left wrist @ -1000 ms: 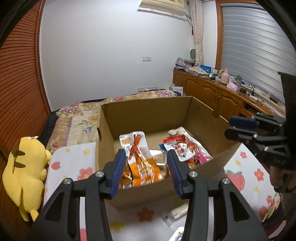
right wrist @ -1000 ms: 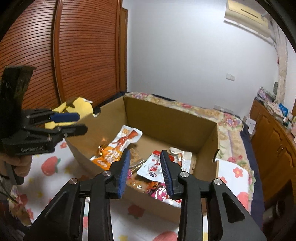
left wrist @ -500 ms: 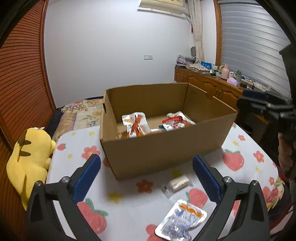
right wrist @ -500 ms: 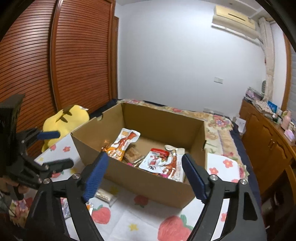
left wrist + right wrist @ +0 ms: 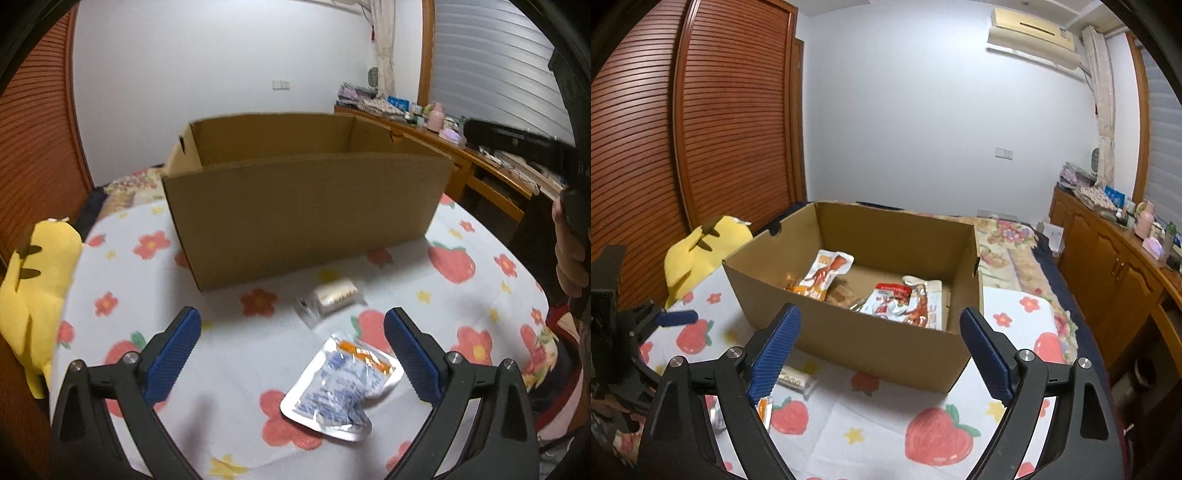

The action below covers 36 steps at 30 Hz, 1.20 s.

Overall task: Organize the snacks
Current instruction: 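Move both open tools back to the packets lying beside the box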

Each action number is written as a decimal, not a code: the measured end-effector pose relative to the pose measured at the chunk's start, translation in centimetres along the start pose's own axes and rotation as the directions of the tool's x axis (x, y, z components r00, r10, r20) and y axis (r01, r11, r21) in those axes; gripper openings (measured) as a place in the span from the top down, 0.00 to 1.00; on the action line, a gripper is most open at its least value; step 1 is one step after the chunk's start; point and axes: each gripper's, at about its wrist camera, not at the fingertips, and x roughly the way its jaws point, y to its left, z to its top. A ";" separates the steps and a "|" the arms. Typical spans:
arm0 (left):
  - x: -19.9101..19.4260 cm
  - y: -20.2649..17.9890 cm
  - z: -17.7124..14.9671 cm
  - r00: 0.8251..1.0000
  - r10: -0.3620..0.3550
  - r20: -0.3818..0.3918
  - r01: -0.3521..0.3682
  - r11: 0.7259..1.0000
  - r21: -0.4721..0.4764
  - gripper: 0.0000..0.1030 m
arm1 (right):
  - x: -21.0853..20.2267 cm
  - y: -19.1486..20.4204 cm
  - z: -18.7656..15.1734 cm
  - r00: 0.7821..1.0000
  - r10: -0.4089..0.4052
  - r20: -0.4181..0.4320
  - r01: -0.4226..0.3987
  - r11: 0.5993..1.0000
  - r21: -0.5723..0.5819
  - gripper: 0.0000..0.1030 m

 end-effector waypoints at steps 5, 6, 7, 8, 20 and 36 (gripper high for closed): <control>0.9 -0.5 -1.1 0.999 -0.037 -0.040 0.037 0.999 0.005 0.03 | 0.2 0.1 -0.9 1.000 0.009 -0.018 -0.009 1.000 0.004 0.13; 1.1 -0.7 -1.4 0.998 -0.045 -0.049 0.046 0.999 0.009 0.03 | 0.1 0.1 -1.2 1.000 0.011 -0.020 -0.011 1.000 0.005 0.13; 1.3 -0.7 -1.5 0.997 -0.049 -0.055 0.050 0.999 0.013 0.03 | 0.1 0.2 -1.4 1.000 0.013 -0.022 -0.013 1.000 0.006 0.13; 1.5 -1.0 -1.7 0.996 -0.054 -0.068 0.056 0.998 0.024 0.03 | 0.0 0.2 -1.8 0.999 0.019 -0.027 -0.018 1.000 0.008 0.13; 2.5 -2.4 -2.9 0.985 -0.072 -0.156 0.089 0.991 0.102 0.03 | 0.6 0.3 -5.7 0.994 0.068 -0.090 -0.066 0.998 0.025 0.13; 3.0 -1.5 -3.8 0.980 -0.079 -0.184 0.094 0.993 0.077 0.28 | 3.9 2.1 -9.7 0.972 0.140 -0.188 -0.136 0.990 0.034 0.13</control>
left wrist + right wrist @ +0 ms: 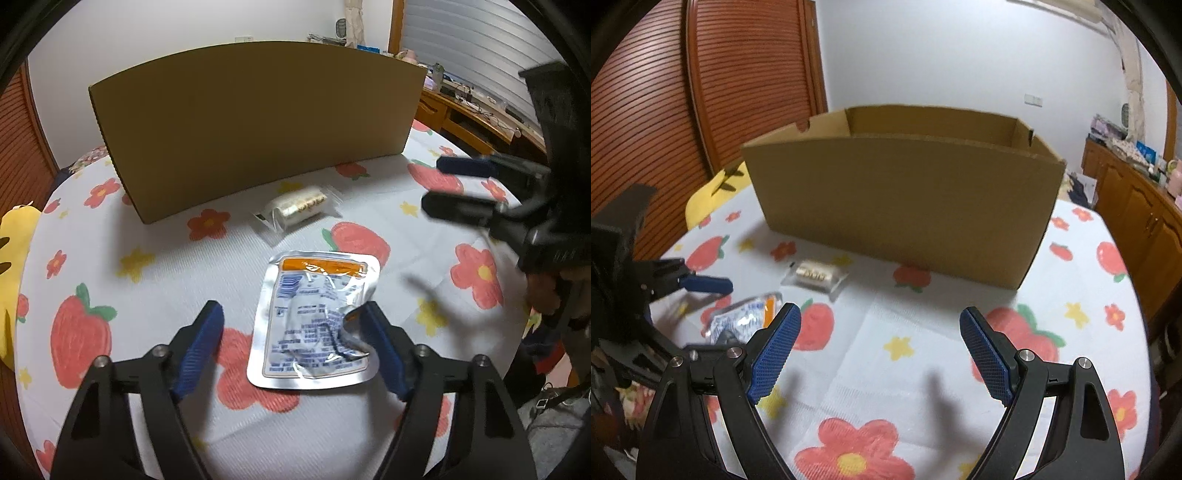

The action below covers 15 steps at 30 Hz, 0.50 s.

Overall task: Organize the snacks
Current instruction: 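Move both open tools back to the packets lying beside the box, then grasp the silver-blue sachet with the left tool while the right tool grasps the white wrapped bar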

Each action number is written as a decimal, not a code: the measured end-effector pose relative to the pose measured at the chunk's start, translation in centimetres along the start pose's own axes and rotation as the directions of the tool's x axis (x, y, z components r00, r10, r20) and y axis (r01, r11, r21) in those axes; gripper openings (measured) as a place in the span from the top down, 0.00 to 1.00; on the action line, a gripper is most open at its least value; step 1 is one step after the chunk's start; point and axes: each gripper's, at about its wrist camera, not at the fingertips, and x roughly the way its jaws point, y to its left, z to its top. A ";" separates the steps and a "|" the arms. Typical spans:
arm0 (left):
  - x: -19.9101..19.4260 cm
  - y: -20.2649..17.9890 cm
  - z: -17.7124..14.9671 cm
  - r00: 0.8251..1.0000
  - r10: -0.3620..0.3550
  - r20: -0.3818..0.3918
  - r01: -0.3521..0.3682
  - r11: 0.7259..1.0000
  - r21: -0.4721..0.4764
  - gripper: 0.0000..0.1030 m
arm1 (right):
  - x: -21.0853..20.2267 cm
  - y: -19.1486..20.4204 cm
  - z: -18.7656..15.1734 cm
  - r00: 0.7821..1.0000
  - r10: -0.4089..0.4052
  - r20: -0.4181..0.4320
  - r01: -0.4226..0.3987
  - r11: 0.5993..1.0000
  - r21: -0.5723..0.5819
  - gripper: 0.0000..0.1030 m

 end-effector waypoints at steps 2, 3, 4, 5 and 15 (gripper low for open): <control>0.0 0.1 0.0 1.000 -0.007 0.004 0.007 1.000 -0.012 0.33 | 0.5 0.2 -0.3 1.000 0.004 -0.013 -0.004 1.000 -0.008 0.13; 0.0 0.2 0.0 1.000 -0.006 0.010 0.006 1.000 -0.015 0.37 | 0.9 0.3 -0.6 1.000 0.000 -0.021 -0.001 1.000 -0.012 0.13; -0.1 0.3 0.0 1.000 0.008 0.019 -0.008 1.000 -0.017 0.46 | 1.1 0.4 -0.7 1.000 0.000 -0.029 0.000 1.000 -0.013 0.13; -0.2 0.3 0.0 1.000 0.007 0.020 -0.006 1.000 -0.027 0.46 | 1.2 0.4 -0.7 0.999 0.007 -0.035 -0.007 1.000 -0.014 0.13; -1.4 2.2 -0.3 0.994 -0.056 0.096 0.069 0.987 -0.144 0.66 | 1.8 0.2 -0.8 0.997 0.046 -0.059 -0.047 0.999 -0.022 0.13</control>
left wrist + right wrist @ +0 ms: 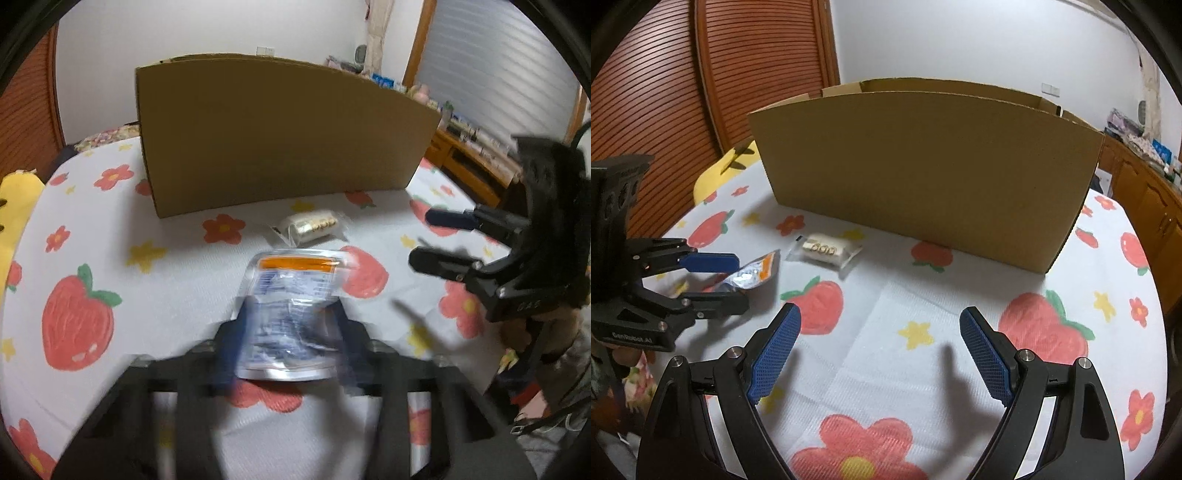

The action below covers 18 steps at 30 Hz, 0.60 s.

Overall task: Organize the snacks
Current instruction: 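Grasp the silver-blue sachet with the left tool while the right tool grasps the white wrapped bar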

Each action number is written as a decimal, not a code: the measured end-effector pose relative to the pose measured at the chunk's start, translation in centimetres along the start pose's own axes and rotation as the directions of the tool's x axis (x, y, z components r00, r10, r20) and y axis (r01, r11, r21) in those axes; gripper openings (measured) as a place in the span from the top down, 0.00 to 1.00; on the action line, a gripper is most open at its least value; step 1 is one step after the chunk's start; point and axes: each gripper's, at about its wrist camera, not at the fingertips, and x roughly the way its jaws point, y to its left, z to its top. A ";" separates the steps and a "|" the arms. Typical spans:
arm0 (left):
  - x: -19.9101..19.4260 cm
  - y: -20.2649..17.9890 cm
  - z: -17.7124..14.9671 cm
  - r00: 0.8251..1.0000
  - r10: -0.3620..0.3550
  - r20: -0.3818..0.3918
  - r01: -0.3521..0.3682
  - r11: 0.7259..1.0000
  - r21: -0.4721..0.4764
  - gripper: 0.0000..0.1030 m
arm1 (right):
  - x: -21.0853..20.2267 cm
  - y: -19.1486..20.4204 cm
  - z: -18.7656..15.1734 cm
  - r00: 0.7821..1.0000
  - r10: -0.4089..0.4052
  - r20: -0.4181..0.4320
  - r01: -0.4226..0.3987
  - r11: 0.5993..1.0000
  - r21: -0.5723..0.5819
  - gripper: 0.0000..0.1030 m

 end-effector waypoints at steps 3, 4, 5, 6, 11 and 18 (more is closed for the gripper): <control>-0.2 0.7 0.3 1.000 0.010 0.016 -0.009 1.000 -0.028 0.67 | 0.0 -0.1 0.0 1.000 0.006 -0.005 -0.006 1.000 0.003 0.13; -0.2 0.8 0.2 1.000 0.008 0.016 -0.007 0.999 -0.033 0.67 | 0.0 -0.1 0.0 1.000 0.007 -0.007 -0.007 1.000 0.001 0.13; -0.1 1.0 0.2 1.000 -0.001 0.015 0.001 0.999 -0.041 0.67 | 0.0 -0.1 0.0 1.000 0.006 -0.010 -0.006 1.000 0.000 0.13; -0.2 1.1 0.1 1.000 -0.003 0.016 0.003 0.999 -0.043 0.67 | 0.0 -0.1 0.0 1.000 0.005 -0.012 -0.005 1.000 -0.003 0.13; -1.4 1.5 0.1 0.999 -0.001 0.048 0.003 0.998 -0.056 0.68 | 0.0 0.2 0.0 1.000 -0.006 -0.014 0.006 1.000 -0.015 0.13; -2.3 2.3 0.1 0.998 -0.011 0.065 0.017 0.995 -0.094 0.81 | 0.4 1.0 0.3 0.999 -0.022 -0.040 0.020 0.998 -0.056 0.13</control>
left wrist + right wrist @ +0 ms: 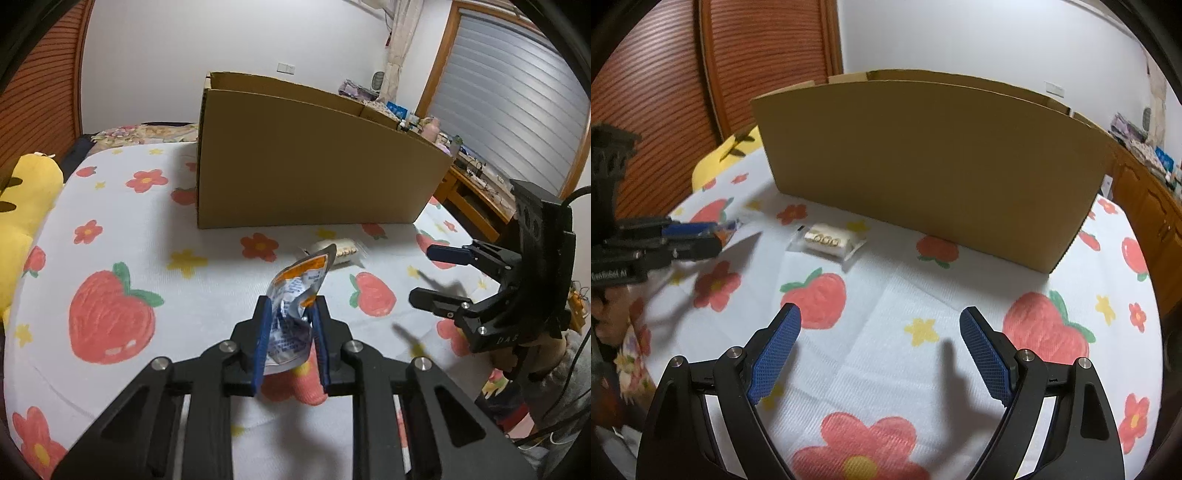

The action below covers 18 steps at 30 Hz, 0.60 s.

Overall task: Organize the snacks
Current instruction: 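Grasp the silver-blue sachet with the left tool while the right tool grasps the white wrapped bar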

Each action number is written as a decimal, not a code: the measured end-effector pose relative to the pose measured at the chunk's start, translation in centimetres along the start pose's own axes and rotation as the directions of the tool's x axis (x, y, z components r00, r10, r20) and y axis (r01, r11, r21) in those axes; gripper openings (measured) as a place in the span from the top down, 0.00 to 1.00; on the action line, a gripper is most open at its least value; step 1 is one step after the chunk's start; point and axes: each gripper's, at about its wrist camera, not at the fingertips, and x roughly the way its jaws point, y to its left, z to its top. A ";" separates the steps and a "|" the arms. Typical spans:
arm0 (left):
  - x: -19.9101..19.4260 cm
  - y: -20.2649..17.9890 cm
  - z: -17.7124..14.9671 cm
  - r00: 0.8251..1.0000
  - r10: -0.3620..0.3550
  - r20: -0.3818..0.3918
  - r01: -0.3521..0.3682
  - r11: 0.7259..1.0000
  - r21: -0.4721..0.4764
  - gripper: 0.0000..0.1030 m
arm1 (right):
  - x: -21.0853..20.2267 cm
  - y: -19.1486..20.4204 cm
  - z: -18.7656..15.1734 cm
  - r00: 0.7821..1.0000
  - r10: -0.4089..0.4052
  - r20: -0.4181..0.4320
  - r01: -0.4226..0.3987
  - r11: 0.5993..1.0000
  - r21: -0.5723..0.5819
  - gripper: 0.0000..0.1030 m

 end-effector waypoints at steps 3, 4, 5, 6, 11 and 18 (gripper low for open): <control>-0.1 0.0 -0.2 1.000 0.003 0.004 -0.003 1.000 0.005 0.82 | 0.3 0.7 0.7 1.000 0.025 -0.011 -0.025 0.999 -0.030 0.13; -0.2 0.0 -0.2 1.000 0.006 0.007 -0.006 1.000 0.004 0.82 | 0.3 0.9 1.1 0.999 0.035 -0.013 -0.035 0.999 -0.035 0.13; -0.3 0.0 -0.2 1.000 0.010 0.011 -0.010 1.000 0.004 0.82 | 0.4 1.1 1.6 0.999 0.048 -0.017 -0.048 0.998 -0.043 0.13; -0.6 0.1 -0.2 1.000 0.014 0.018 -0.015 1.000 0.006 0.82 | 0.4 1.3 2.0 0.998 0.057 -0.019 -0.058 0.997 -0.052 0.14; -1.4 1.1 -0.1 0.999 0.005 0.035 -0.004 1.000 -0.029 0.82 | 2.1 2.3 4.3 0.995 0.083 -0.062 -0.090 0.987 -0.136 0.18; -1.7 2.3 -0.4 0.999 0.020 0.032 -0.018 0.998 -0.061 0.82 | 6.3 2.8 5.6 0.983 0.094 -0.157 -0.124 0.973 -0.195 0.30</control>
